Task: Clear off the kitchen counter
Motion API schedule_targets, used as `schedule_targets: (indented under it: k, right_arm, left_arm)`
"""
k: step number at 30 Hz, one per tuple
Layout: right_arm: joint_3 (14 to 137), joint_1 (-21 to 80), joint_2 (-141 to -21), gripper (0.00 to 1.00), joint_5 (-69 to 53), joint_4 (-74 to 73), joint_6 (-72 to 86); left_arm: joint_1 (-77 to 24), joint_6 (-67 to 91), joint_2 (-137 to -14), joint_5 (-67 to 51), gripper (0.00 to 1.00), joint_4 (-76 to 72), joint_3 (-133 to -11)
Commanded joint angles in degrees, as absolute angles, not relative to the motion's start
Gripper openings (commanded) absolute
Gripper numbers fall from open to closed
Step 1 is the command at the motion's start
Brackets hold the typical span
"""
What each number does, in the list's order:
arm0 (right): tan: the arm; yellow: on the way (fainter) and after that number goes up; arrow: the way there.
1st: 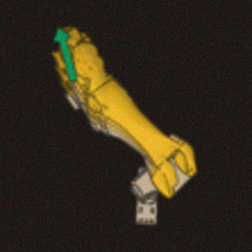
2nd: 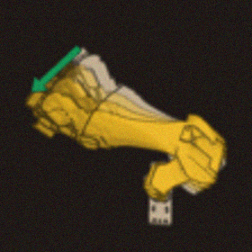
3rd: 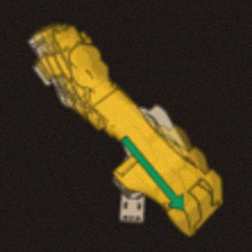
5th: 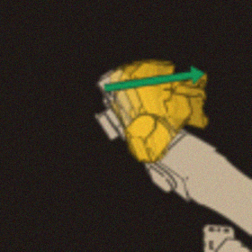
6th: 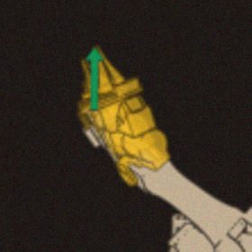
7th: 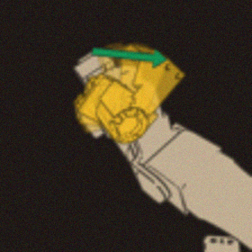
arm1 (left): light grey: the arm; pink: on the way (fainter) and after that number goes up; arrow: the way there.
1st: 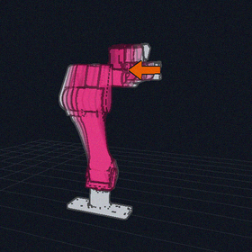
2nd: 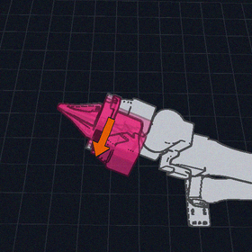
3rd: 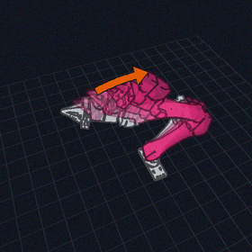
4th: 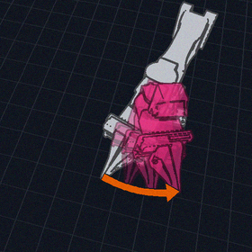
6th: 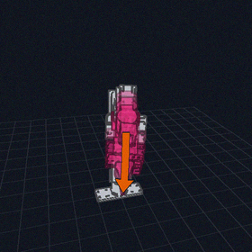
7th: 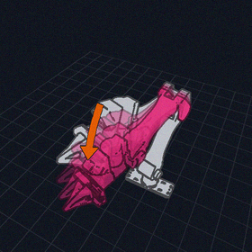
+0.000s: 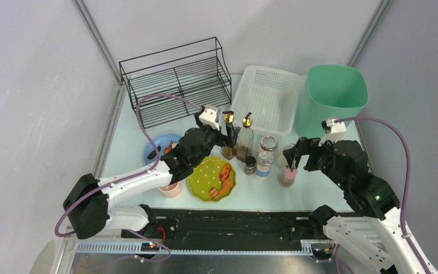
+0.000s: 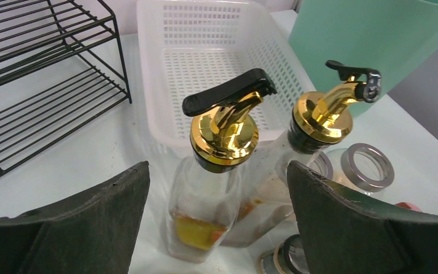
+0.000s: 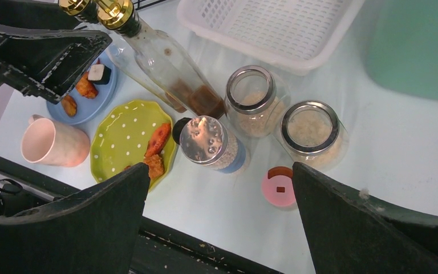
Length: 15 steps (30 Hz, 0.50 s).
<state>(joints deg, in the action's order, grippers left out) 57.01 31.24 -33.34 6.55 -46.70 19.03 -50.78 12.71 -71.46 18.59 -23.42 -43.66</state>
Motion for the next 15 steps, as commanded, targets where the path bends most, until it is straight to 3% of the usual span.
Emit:
schedule_targets:
  k: [1,9,15]
  right_arm:
    - [56.6,31.0,-32.6,1.00,5.5,-45.0,18.6]
    - [55.8,31.0,-32.8,1.00,3.4,-43.8,18.9]
    - [55.2,31.0,-32.8,1.00,3.5,-43.9,18.4]
  left_arm:
    - [-51.0,9.6,-72.9,22.7,0.91,-27.9,-46.2]
    - [-51.0,8.4,-77.7,24.5,0.85,-28.9,-48.5]
    - [-49.9,9.1,-80.5,24.6,0.62,-29.6,-49.7]
